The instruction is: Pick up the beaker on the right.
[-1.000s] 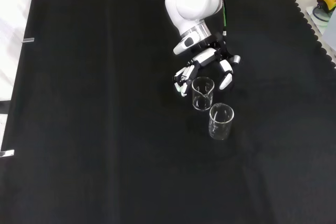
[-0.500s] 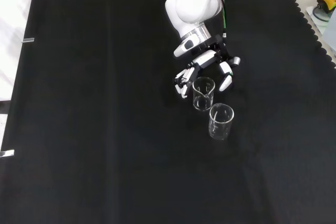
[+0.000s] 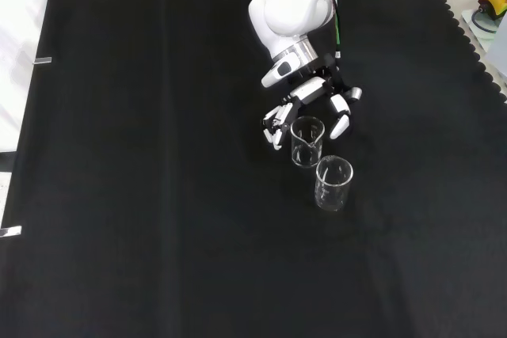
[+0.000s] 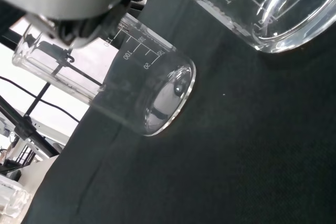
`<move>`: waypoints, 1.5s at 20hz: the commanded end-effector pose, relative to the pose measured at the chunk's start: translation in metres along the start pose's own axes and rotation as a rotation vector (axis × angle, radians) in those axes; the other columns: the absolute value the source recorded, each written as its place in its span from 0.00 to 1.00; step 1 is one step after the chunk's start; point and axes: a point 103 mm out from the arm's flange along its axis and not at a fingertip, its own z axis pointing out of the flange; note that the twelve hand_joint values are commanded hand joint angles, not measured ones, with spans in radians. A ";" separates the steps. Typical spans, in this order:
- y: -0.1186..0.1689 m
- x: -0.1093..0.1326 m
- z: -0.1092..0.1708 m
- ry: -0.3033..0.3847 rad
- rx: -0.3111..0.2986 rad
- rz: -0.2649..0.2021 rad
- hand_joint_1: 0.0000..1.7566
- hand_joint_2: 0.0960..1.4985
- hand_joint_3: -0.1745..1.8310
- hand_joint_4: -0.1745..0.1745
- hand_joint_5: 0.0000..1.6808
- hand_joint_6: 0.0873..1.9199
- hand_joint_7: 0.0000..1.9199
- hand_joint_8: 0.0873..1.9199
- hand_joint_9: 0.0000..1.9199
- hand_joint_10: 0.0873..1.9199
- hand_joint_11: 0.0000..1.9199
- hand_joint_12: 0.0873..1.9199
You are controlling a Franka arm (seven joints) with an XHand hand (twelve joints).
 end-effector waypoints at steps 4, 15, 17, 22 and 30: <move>0.003 0.001 0.004 0.002 0.001 -0.001 0.51 0.17 0.63 0.40 0.29 0.02 0.21 0.31 0.24 0.29 0.00 0.66; 0.002 -0.003 0.002 -0.023 -0.027 0.024 0.55 0.18 0.62 0.41 0.23 0.29 0.26 0.31 0.27 0.28 0.00 0.68; 0.002 -0.004 0.002 -0.021 -0.031 0.023 0.56 0.18 0.62 0.41 0.23 0.36 0.27 0.32 0.28 0.28 0.01 0.68; 0.004 -0.003 0.001 -0.019 -0.034 0.022 0.56 0.18 0.63 0.41 0.22 0.42 0.28 0.32 0.29 0.28 0.01 0.68; 0.007 -0.003 0.001 0.003 -0.032 0.012 0.56 0.17 0.63 0.40 0.19 0.41 0.27 0.33 0.29 0.28 0.01 0.68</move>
